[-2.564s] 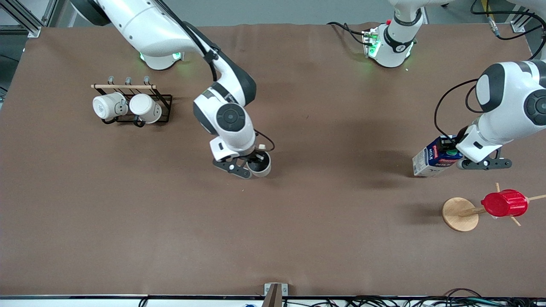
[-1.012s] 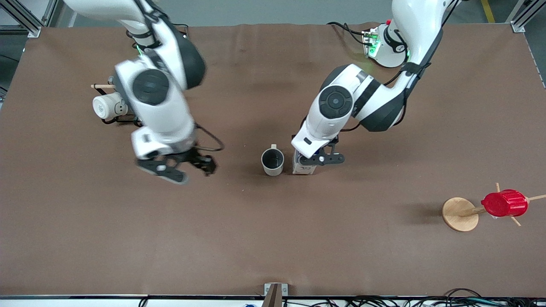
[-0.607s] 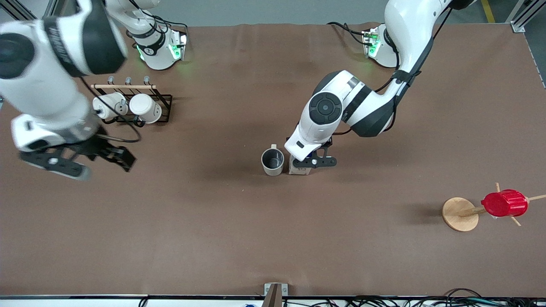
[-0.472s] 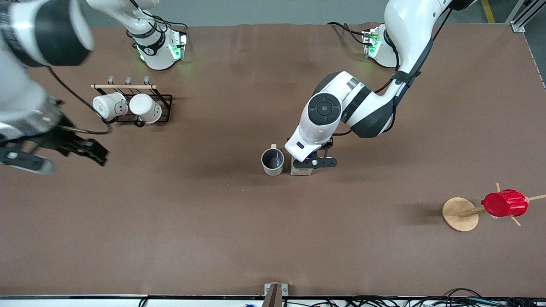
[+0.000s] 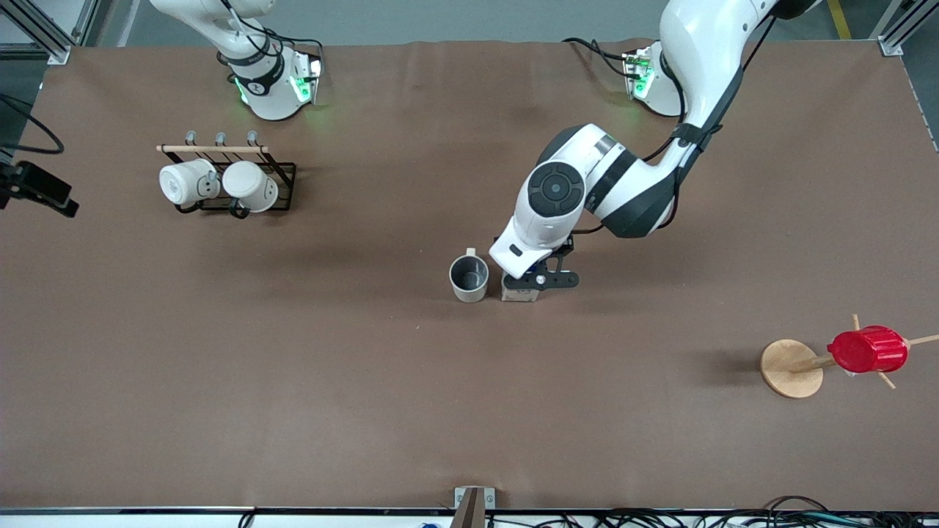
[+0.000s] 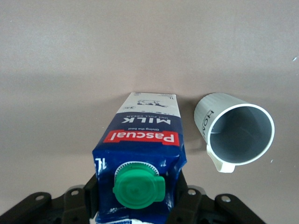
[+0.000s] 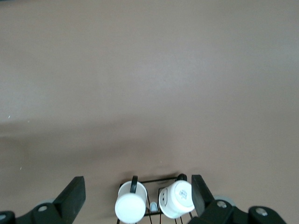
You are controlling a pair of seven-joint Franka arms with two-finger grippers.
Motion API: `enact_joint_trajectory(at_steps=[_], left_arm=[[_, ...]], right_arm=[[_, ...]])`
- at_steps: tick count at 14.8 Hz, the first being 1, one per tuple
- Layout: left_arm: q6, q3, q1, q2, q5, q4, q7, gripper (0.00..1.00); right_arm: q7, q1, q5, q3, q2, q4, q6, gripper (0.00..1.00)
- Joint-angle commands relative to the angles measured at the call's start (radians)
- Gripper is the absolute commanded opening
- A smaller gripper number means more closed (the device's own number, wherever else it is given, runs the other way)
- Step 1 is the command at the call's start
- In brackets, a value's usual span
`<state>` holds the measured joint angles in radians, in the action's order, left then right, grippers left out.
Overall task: Place cup and milk on table
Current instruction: 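Set the milk carton beside the mug and open the left gripper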
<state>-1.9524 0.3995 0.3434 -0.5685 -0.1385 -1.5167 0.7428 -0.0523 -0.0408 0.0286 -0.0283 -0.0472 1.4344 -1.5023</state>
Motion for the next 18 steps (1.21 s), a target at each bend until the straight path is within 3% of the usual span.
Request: enact_joint_trajectory(at_steps=[1, 2, 5, 10, 14, 18], left_arm=[[0.024, -0.001, 0.008, -0.017, -0.019, 0.027, -0.025, 0.83], [0.024, -0.001, 0.008, -0.014, -0.021, 0.029, -0.028, 1.0], [0.024, 0.004, 0.005, 0.002, -0.019, 0.033, -0.028, 1.0], [0.036, 0.004, -0.018, 0.11, -0.007, 0.03, -0.019, 1.0], [0.11, 0.004, -0.096, 0.22, -0.007, 0.007, -0.048, 1.0], [0.112, 0.007, -0.216, 0.363, 0.045, -0.092, -0.206, 1.0]], right_arm=[[0.009, -0.045, -0.036, 0.063, 0.026, 0.041, -0.015, 1.0], [0.011, -0.05, -0.036, 0.064, 0.026, 0.04, -0.015, 1.0], [0.011, -0.042, -0.035, 0.062, 0.026, 0.041, 0.001, 1.0], [0.011, -0.041, -0.033, 0.062, 0.026, 0.04, -0.002, 1.0], [0.009, -0.037, -0.035, 0.062, 0.026, 0.04, 0.01, 1.0], [0.006, -0.037, -0.038, 0.062, 0.026, 0.041, 0.008, 1.0]])
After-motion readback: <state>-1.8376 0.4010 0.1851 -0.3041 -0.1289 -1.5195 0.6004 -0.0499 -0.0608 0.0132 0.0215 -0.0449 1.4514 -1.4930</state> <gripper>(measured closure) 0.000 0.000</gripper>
